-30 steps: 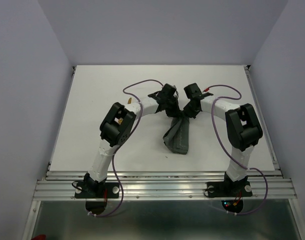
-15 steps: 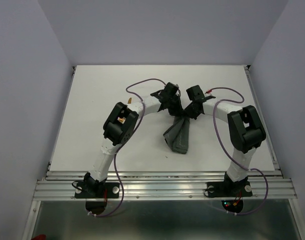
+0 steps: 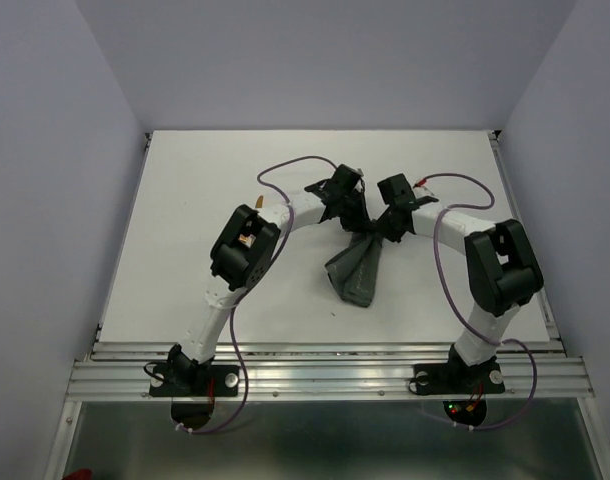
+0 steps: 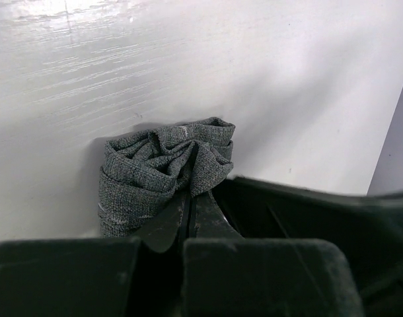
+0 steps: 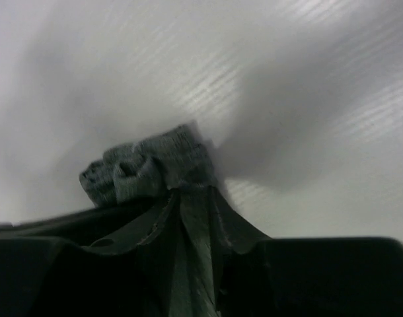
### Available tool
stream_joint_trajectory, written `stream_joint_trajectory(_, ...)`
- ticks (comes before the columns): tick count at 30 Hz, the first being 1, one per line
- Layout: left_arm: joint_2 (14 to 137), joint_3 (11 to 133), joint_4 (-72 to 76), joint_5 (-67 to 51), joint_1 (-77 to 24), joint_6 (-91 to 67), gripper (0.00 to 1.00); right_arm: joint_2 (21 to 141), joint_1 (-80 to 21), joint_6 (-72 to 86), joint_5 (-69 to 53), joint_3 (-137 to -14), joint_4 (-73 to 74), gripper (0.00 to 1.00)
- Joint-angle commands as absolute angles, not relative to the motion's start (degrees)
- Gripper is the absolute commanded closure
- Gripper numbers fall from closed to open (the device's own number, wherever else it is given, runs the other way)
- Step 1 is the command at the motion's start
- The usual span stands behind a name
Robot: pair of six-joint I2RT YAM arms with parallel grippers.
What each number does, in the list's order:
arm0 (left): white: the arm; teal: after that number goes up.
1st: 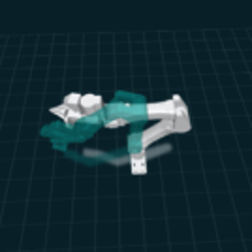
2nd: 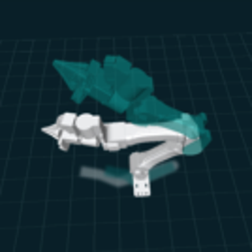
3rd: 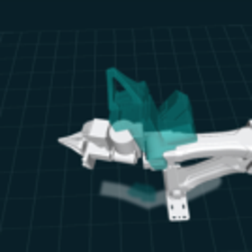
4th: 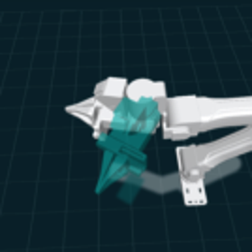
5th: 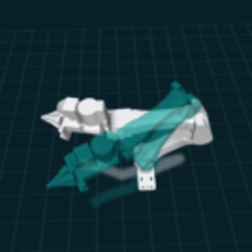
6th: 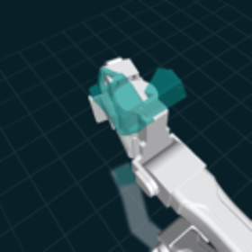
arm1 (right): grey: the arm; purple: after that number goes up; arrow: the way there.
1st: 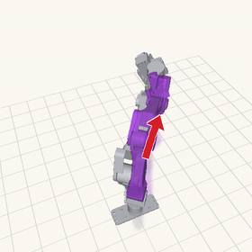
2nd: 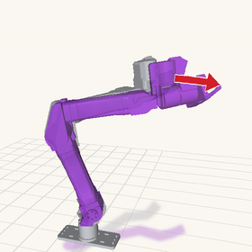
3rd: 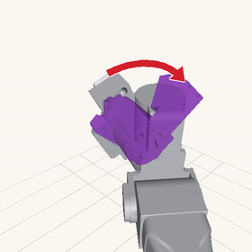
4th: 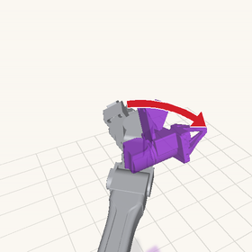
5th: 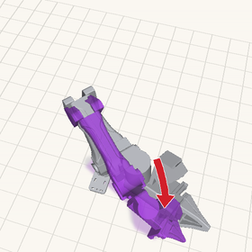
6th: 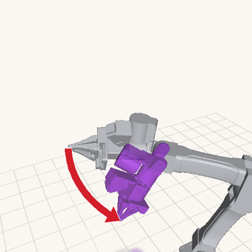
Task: Fold the napkin into a case and place the utensils inside
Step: Fold the 2/3-rectangle-folded napkin at the center of the board.
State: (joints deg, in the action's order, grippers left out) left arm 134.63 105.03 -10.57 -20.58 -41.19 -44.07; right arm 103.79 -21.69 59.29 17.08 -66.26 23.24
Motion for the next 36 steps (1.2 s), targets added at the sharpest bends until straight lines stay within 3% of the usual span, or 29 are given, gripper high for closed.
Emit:
stream_joint_trajectory(1, 136.3, 107.0, -11.2, -18.5, -41.5, -41.7, 1.00, 94.8, -21.8, 53.2, 18.5, -61.9, 22.9, 0.67)
stream_joint_trajectory(6, 137.0, 107.3, -11.2, -18.7, -41.4, -41.7, 1.00, 88.3, -21.8, 49.8, 16.9, -57.8, 20.8, 0.57)
stream_joint_trajectory(12, 135.5, 104.8, -9.8, -17.1, -41.4, -42.3, 1.00, 79.0, -21.8, 45.4, 6.4, -48.5, 14.9, 0.22)
stream_joint_trajectory(17, 136.2, 105.5, -9.8, -17.7, -41.5, -42.5, 1.00, 76.6, -21.8, 44.9, 0.4, -44.3, 10.1, 0.03)
stream_joint_trajectory(36, 136.0, 105.8, -10.1, -17.8, -41.4, -42.2, 1.00, 87.5, -21.8, 44.7, -6.1, -44.9, 4.0, 0.00)
